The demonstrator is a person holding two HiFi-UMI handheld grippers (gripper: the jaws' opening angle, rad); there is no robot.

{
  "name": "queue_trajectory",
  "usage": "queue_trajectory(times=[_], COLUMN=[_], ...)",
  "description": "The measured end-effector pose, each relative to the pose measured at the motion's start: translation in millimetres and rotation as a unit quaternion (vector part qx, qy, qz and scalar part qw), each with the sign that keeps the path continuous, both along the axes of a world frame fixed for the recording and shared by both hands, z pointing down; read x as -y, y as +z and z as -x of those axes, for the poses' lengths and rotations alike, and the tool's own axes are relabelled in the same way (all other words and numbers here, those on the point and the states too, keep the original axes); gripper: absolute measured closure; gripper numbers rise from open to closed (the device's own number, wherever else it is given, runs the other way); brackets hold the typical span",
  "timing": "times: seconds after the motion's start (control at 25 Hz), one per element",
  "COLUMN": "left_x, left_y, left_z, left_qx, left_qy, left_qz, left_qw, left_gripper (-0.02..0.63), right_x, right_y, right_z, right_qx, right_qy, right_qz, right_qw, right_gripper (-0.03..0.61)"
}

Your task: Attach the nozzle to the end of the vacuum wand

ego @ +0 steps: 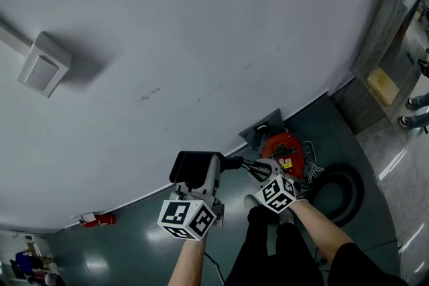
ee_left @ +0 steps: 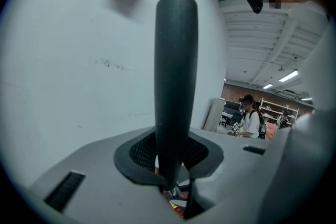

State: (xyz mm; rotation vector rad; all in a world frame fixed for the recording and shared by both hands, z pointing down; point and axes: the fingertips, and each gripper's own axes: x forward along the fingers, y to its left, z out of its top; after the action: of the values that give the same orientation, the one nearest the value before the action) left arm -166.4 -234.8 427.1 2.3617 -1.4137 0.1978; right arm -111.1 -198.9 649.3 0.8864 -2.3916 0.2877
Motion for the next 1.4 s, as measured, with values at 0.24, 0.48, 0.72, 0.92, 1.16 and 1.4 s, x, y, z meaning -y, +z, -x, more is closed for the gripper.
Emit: queue_trajectory(times=[0.24, 0.48, 0.72, 0.92, 1.16, 1.4], left_x=[3, 7, 23, 33, 40, 52], left_y=[4, 8, 17, 24, 30, 38], left_z=[-8, -10, 0, 7, 13, 18], left_qx=[-0.002, -0.001, -0.038, -0.078, -0.103, -0.132], left_qy=[0.009, 0.021, 0.035, 0.038, 0.048, 0.051], left_qz=[0.007, 0.006, 0.052, 0.074, 0.093, 0.128], left_qw=[0.9999, 0.9998, 0.9973, 0.9935, 0.9891, 0.9817], left_gripper=[0.528, 0.528, 0.528, 0.528, 0.529, 0.529], right_x=[0, 1, 2, 2, 3, 3], right_y=[0, 0, 1, 1, 2, 2], right_z=[0, 0, 1, 1, 1, 0], right_qx=[0.001, 0.004, 0.008, 0.008, 0.005, 0.005], right_qy=[-0.003, -0.002, 0.001, 0.001, -0.001, -0.005], right_qz=[-0.001, -0.007, -0.02, -0.024, -0.026, -0.026], right_qw=[1.0, 1.0, 1.0, 1.0, 1.0, 1.0], right_gripper=[0.43, 0.431, 0.433, 0.434, 0.434, 0.434])
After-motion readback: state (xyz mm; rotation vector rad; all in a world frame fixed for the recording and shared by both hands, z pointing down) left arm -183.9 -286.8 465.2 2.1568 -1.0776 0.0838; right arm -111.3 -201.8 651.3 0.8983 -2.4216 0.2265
